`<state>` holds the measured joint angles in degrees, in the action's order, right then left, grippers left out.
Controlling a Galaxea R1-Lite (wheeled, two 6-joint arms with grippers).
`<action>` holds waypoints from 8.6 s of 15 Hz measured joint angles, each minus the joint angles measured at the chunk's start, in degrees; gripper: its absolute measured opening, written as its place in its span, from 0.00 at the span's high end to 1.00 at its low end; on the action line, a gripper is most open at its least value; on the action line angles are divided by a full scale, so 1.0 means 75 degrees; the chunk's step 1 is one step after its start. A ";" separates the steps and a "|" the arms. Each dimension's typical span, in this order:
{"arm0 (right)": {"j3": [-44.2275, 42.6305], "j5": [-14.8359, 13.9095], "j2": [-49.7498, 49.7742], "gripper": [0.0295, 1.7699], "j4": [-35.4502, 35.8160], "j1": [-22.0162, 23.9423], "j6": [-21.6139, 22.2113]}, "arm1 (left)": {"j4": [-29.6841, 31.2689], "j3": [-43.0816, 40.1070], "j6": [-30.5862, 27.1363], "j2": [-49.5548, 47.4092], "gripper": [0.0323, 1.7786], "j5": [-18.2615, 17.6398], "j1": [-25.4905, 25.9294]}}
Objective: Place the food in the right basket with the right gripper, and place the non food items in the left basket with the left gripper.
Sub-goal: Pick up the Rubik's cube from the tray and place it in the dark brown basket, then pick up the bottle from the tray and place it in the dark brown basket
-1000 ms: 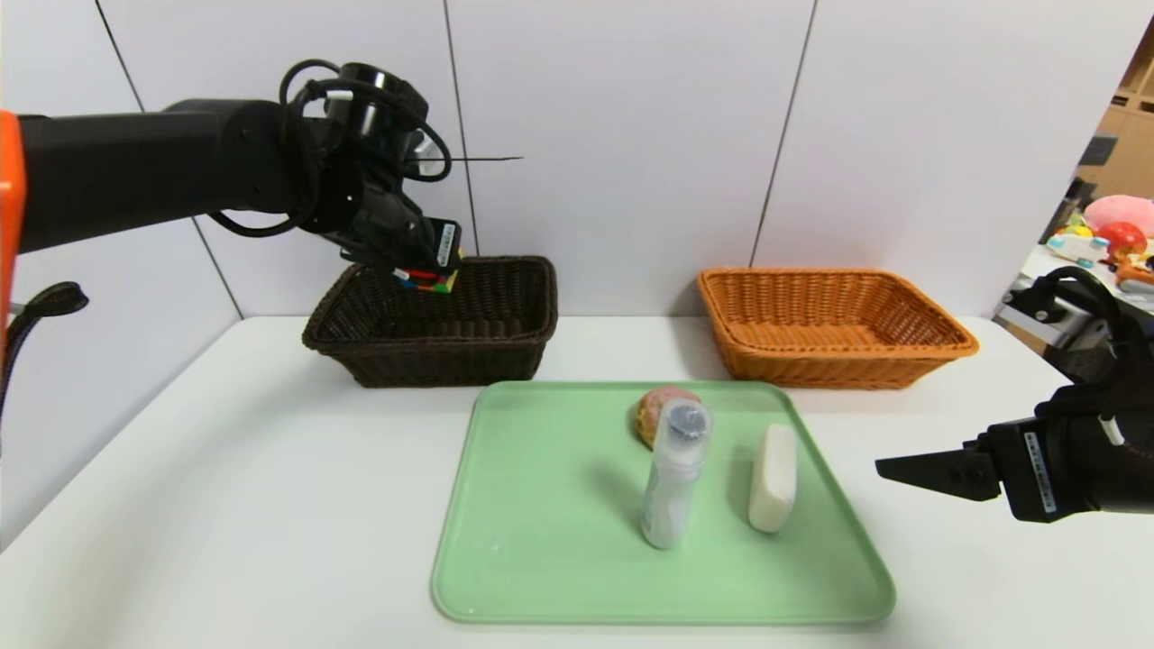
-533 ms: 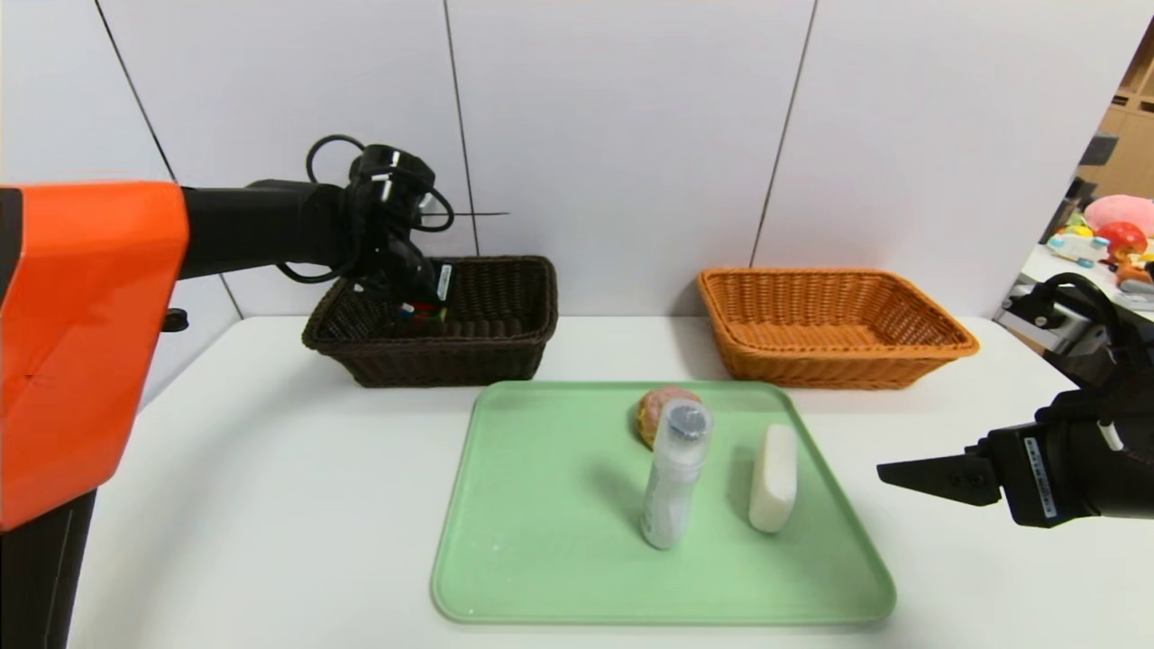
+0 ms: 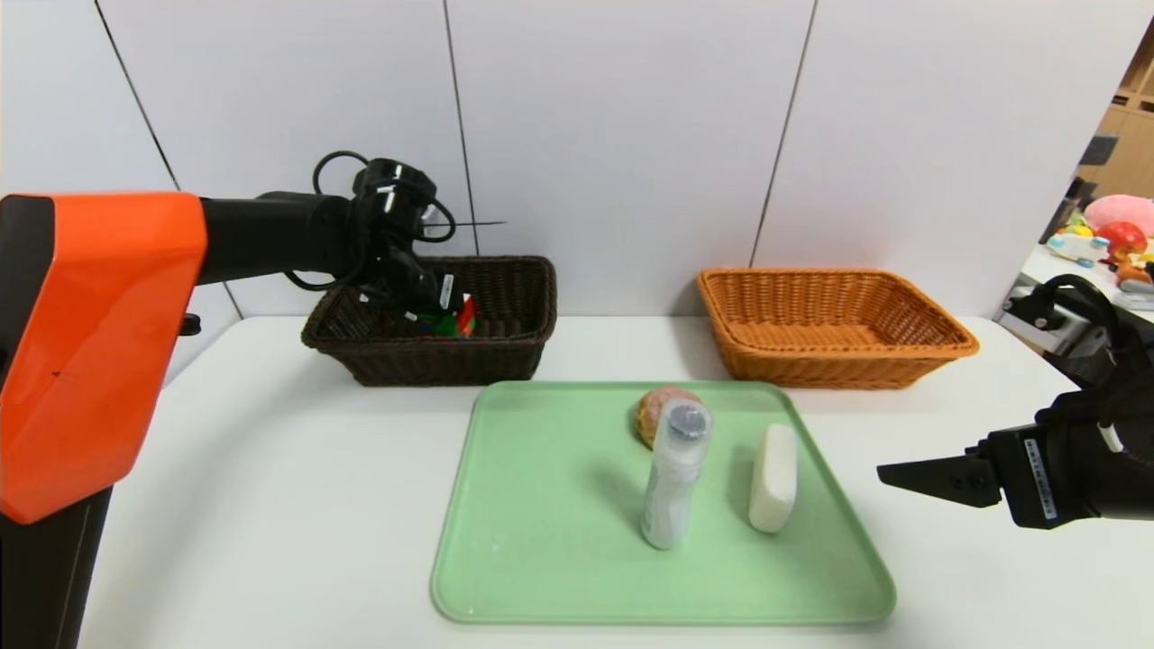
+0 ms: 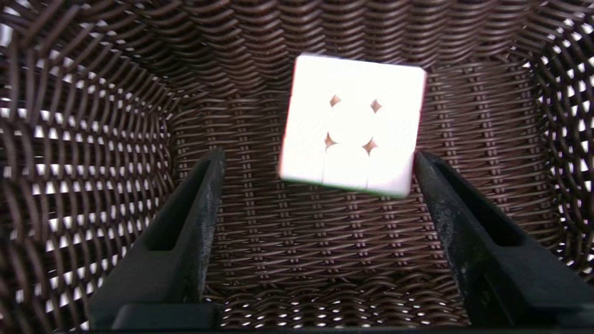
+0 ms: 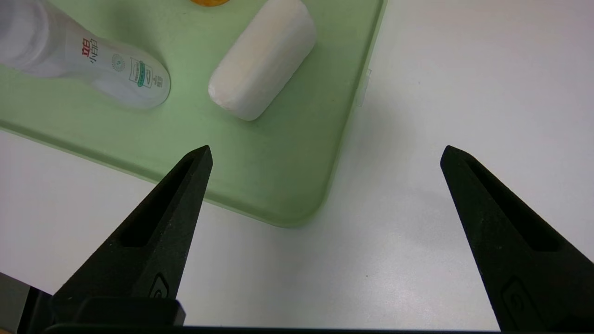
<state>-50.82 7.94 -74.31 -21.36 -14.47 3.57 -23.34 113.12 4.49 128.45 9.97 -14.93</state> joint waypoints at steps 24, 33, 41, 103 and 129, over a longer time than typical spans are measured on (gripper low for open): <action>0.0353 -0.0003 0.0541 0.04 -0.0007 0.0041 -0.0003 | -0.1851 -0.3643 0.2066 -0.4701 0.05 0.0041 -0.4624; 0.0455 0.0007 0.0632 0.04 -0.0008 0.0005 0.0000 | 0.2632 -0.7487 0.0923 -0.5587 0.05 -0.2068 -0.5689; 0.0614 -0.0011 0.0912 0.04 -0.0011 0.0011 -0.0010 | 0.5226 -0.8200 0.0202 -0.4603 0.05 -0.2446 -0.5484; 0.1018 -0.0003 0.1582 0.04 0.0003 0.0078 -0.0091 | 0.7176 -0.6350 -0.1193 -0.3922 0.57 -0.3454 -0.1908; 0.1091 0.0018 0.1648 0.04 0.0332 0.0104 -0.0114 | 0.5258 -0.3395 -0.1721 -0.1104 0.32 -0.3428 0.1541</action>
<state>-42.64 8.07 -61.95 -18.87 -13.69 2.72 16.09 87.65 -8.42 120.17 -15.74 -3.38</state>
